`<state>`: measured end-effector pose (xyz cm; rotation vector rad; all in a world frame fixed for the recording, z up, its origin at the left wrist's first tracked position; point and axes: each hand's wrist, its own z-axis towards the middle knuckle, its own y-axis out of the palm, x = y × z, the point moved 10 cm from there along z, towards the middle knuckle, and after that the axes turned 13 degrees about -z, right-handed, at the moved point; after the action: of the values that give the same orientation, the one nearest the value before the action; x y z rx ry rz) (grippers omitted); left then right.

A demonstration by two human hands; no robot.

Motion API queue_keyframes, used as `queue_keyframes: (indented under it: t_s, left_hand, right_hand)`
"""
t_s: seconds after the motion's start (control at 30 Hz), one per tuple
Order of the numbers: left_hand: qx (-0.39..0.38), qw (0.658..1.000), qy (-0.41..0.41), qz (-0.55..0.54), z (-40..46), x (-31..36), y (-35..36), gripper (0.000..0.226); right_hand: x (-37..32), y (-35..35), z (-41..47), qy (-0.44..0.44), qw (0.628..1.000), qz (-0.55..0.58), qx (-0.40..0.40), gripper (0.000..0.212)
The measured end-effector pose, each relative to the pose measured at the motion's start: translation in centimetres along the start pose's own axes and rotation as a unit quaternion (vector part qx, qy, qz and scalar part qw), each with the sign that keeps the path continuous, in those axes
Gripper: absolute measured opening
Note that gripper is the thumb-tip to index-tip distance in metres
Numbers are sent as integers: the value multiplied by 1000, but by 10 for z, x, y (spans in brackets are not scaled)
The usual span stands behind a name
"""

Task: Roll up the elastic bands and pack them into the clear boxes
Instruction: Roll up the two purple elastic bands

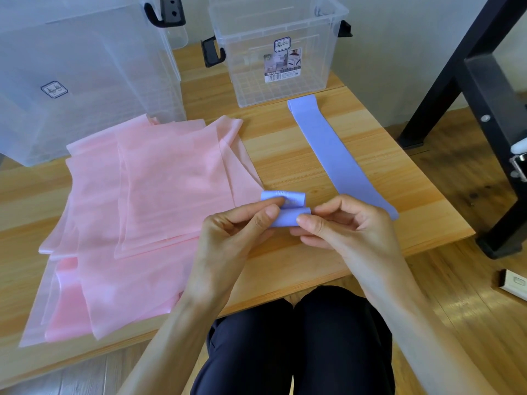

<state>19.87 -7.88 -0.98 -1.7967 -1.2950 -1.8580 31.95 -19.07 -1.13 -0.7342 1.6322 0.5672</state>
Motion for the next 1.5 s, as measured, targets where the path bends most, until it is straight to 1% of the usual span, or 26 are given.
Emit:
queue_keyframes:
  t_s: [0.2, 0.33, 0.43, 0.5, 0.6, 0.63, 0.7, 0.77, 0.83, 0.97, 1.03, 1.1, 1.13, 1.2, 1.3, 1.37, 1.43, 1.5]
  left_hand:
    - [-13, 999, -10, 47, 0, 1, 0, 24]
    - [-28, 998, -13, 55, 0, 0, 2, 21]
    - [-46, 995, -2, 84, 0, 0, 6, 18]
    - [-45, 994, 20, 98, 0, 4, 8, 18]
    - [-40, 992, 52, 108, 1, 9, 7, 27]
    - [-39, 992, 51, 107, 2, 9, 7, 32]
    - [-38, 993, 46, 105, 4, 9, 6, 37]
    - [-35, 993, 44, 103, 5, 10, 5, 32]
    - [-38, 993, 42, 102, 5, 11, 5, 26]
    - [-64, 990, 41, 117, 7, 14, 7, 33]
    - [-77, 988, 40, 124, 12, 16, 9, 34]
    - [-96, 986, 38, 133, 18, 19, 14, 35]
    - [-106, 984, 38, 135, 22, 20, 17, 36]
    - [-119, 982, 39, 142, 31, 25, 23, 40]
    - [-117, 982, 41, 145, 48, 32, 28, 45]
    - [-100, 988, 20, 118, 60, 30, 25, 52]
    - [-87, 993, -25, 82, 72, 22, 22, 58]
    - [-89, 992, -81, 47, 82, 10, 22, 53]
  right_hand:
    - [1, 0, 1, 13, 1000, -10, -1, 22]
    - [0, 8, -2, 2, 999, -23, -40, 30]
    - [3, 5, -1, 7, 999, -13, -31, 19]
    - [5, 4, 0, 19, 999, -11, -25, 12]
    - [6, 5, 0, 24, 999, -11, -24, 7]
    - [5, 5, 0, 21, 999, -10, -25, 7]
    - [1, 6, -1, 0, 999, -34, -31, 13]
    - [-4, 8, -2, -22, 997, -60, -38, 19]
    - [-5, 7, -1, -26, 998, -41, -38, 16]
    - [-6, 4, 4, -21, 999, -35, -33, 8]
    - [-11, 3, 9, -33, 995, -87, -38, 6]
    - [-18, 5, 17, -47, 982, -173, -65, 6]
    - [-21, 8, 21, -51, 975, -199, -85, 7]
    - [-28, 10, 30, -58, 967, -221, -113, 8]
    - [-43, 7, 44, -89, 960, -247, -94, 7]
    - [-49, 2, 57, -95, 962, -246, -71, 8]
    - [-53, -3, 71, -90, 969, -224, -55, 9]
    - [-50, -3, 85, -77, 977, -194, -51, 7]
